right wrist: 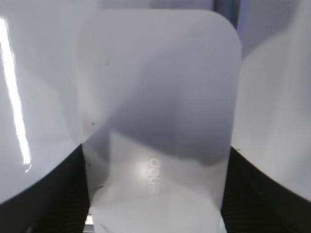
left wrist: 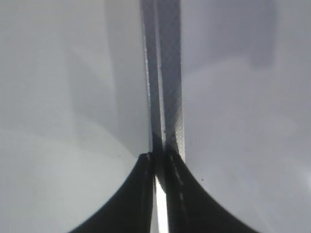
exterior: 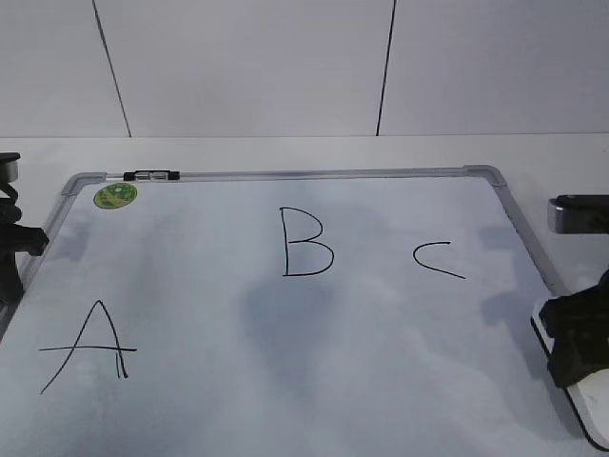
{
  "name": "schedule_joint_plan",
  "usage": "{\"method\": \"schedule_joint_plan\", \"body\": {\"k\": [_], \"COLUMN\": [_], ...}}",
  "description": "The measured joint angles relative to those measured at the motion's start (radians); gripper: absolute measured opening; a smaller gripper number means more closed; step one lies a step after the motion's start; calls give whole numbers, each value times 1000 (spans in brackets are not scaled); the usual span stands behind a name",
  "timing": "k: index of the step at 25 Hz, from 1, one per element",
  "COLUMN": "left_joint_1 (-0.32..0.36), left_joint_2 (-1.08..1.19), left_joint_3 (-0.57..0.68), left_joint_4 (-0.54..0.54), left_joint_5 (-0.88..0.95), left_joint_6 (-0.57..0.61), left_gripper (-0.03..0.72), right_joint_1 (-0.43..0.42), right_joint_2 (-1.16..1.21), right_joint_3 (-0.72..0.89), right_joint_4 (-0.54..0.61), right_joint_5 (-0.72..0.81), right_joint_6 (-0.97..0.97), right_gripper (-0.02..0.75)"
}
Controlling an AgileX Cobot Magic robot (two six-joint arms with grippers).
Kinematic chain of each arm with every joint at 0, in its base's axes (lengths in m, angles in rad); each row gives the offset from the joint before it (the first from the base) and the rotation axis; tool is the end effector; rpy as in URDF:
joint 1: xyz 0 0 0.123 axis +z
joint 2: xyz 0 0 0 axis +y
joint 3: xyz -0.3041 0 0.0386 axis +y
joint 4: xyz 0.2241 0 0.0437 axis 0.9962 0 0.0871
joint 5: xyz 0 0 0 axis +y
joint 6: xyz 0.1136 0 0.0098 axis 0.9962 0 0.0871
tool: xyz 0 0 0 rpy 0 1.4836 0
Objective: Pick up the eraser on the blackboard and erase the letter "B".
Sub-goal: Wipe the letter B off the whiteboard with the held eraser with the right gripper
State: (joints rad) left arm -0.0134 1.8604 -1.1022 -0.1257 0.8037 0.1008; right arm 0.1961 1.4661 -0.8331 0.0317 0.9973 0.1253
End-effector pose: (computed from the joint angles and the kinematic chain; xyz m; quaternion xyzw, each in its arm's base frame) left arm 0.3276 -0.0147 0.1680 0.0156 0.9976 -0.0451 0.0500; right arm 0.2115 0.0451 0.2182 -0.0270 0.9994 0.0155 0.0115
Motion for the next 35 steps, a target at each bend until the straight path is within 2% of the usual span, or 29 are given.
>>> {"method": "schedule_joint_plan", "body": {"k": [9, 15, 21, 27, 35], "left_joint_1": [0, 0, 0, 0, 0], "left_joint_2": [0, 0, 0, 0, 0], "left_joint_3": [0, 0, 0, -1, -2], "left_joint_4": [0, 0, -2, -4, -4], "left_joint_5": [2, 2, 4, 6, 18], "left_joint_6": [0, 0, 0, 0, 0], "left_gripper": [37, 37, 37, 37, 36], "right_joint_1": [14, 116, 212, 273, 337], "right_joint_2": [44, 225, 457, 682, 887], "right_joint_3": [-226, -446, -755, -1047, -1251], "right_joint_4": [-6, -15, -19, -23, -23], "right_joint_5": [145, 213, 215, 217, 219], "right_joint_6": [-42, -48, -48, -48, -52], "right_gripper": [510, 510, 510, 510, 510]}}
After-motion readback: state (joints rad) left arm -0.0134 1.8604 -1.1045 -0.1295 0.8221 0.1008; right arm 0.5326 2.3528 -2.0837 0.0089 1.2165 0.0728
